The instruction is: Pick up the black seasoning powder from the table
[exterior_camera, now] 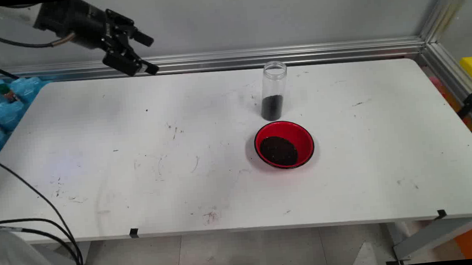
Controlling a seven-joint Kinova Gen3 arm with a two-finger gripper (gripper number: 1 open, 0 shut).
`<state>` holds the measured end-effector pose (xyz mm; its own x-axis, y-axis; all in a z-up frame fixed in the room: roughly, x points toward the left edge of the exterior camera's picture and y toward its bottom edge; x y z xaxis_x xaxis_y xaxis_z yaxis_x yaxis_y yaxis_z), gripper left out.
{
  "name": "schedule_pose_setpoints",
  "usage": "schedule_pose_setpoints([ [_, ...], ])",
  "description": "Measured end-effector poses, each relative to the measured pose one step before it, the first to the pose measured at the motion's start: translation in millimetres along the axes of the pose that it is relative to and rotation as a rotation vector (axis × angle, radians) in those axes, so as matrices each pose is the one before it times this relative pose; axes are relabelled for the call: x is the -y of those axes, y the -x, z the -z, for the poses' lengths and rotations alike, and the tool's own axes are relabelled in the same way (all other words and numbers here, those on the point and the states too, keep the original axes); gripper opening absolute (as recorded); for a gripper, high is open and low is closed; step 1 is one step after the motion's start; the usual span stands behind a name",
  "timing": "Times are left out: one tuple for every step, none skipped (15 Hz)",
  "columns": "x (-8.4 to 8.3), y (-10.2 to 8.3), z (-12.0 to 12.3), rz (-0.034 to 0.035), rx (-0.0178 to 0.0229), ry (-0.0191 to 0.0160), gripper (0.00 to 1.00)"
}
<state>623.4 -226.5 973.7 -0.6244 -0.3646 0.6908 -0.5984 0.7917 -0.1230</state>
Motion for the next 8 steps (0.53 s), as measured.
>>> schedule_pose_setpoints([
  [0.0,-2.58,-3.48,0.00213,-0.00592,0.00806,1.0],
  [0.09,-2.92,-4.1,0.00213,-0.00639,0.00889,1.0],
  [0.33,-1.73,-2.93,0.00019,-0.00234,0.00462,1.0],
  [0.52,-2.16,-4.48,0.00047,-0.00332,0.00627,1.0],
  [1.08,-2.03,-6.16,-0.00029,-0.00293,0.00364,1.0],
  [1.27,-1.96,-6.34,-0.00047,-0.00196,0.0007,1.0],
  [0.95,-1.38,-4.79,-0.00013,-0.00124,0.00047,1.0],
  [1.29,-2.03,-7.65,0.0005,-0.00138,-0.00103,1.0],
])
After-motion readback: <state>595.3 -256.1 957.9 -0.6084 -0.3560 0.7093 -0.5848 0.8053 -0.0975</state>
